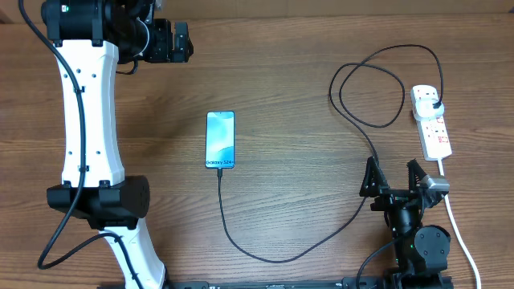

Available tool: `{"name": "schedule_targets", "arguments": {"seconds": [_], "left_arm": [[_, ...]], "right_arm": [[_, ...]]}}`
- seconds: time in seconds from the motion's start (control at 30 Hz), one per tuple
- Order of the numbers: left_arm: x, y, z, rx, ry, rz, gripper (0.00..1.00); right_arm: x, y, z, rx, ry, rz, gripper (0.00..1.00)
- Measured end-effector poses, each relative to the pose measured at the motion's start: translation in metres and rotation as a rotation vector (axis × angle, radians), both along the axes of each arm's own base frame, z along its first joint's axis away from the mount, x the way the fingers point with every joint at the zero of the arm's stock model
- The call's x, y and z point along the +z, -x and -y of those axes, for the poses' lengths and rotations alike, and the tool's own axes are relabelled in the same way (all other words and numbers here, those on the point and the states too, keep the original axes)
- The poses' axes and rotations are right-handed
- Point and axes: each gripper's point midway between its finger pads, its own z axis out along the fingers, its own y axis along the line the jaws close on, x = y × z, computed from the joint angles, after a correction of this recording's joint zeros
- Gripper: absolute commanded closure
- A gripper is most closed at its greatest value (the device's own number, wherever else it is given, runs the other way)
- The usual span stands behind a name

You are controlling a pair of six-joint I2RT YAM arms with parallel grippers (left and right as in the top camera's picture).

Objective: Plug charger to phone and switch on socket

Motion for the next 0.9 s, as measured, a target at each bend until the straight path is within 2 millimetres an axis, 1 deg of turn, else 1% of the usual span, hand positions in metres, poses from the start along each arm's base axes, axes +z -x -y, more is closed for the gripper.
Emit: {"name": "schedule_targets", "arguments": {"seconds": [0.3, 0.4, 0.5, 0.7, 0.8, 0.9], "left_arm": [[0.002, 0.001, 0.000, 0.000, 0.000, 0.004, 0.00], [0.010, 0.011, 0.000, 0.000, 0.000, 0.012, 0.00], [0.025, 0.034, -0.001, 0.000, 0.001, 0.029, 0.00], [0.067, 0.093, -0.002, 0.000, 0.003, 0.116, 0.00], [0.073, 0.119, -0.002, 0.000, 0.003, 0.131, 0.00], [0.069, 0.142, -0.003, 0.000, 0.003, 0.117, 0.00]], "right_arm": [[0.000, 0.000, 0.000, 0.000, 0.000, 0.000, 0.00], [0.000, 0.000, 0.000, 0.000, 0.000, 0.000, 0.00], [0.000, 0.000, 0.000, 0.000, 0.000, 0.000, 0.00], [0.000, 0.000, 0.000, 0.000, 0.000, 0.000, 0.00], [0.000, 0.000, 0.000, 0.000, 0.000, 0.000, 0.00], [0.000, 0.000, 0.000, 0.000, 0.000, 0.001, 0.00]]}}
